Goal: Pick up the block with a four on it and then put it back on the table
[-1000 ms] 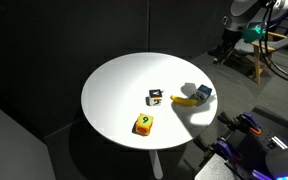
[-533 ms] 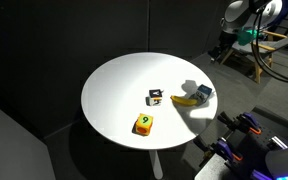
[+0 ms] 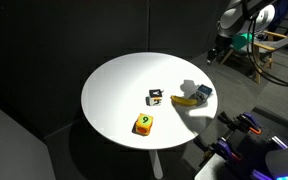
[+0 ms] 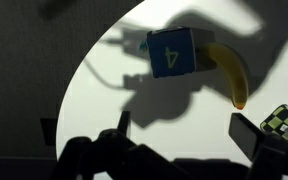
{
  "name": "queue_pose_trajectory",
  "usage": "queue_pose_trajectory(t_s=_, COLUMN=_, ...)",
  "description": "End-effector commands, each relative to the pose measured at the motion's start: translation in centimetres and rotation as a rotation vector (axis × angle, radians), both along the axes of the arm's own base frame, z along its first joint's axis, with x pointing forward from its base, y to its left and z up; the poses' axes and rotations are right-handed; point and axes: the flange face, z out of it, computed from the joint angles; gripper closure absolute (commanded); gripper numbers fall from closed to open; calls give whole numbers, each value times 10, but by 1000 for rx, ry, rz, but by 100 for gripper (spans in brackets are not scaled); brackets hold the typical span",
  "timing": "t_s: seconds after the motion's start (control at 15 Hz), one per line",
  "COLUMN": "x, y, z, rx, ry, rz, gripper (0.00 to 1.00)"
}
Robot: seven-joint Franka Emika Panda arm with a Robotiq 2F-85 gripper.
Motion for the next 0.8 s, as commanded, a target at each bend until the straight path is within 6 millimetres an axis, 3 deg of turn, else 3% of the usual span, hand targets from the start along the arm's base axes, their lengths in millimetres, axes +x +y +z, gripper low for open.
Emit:
queue_pose_trajectory(t_s=0.0, x=4, y=-4, z=-13, rx=12, ry=20, rz=2, gripper=0)
queue_pose_trajectory(t_s=0.73, x=1, y=-12, z=-57, rx=16, ry=95, rz=-13, gripper=0)
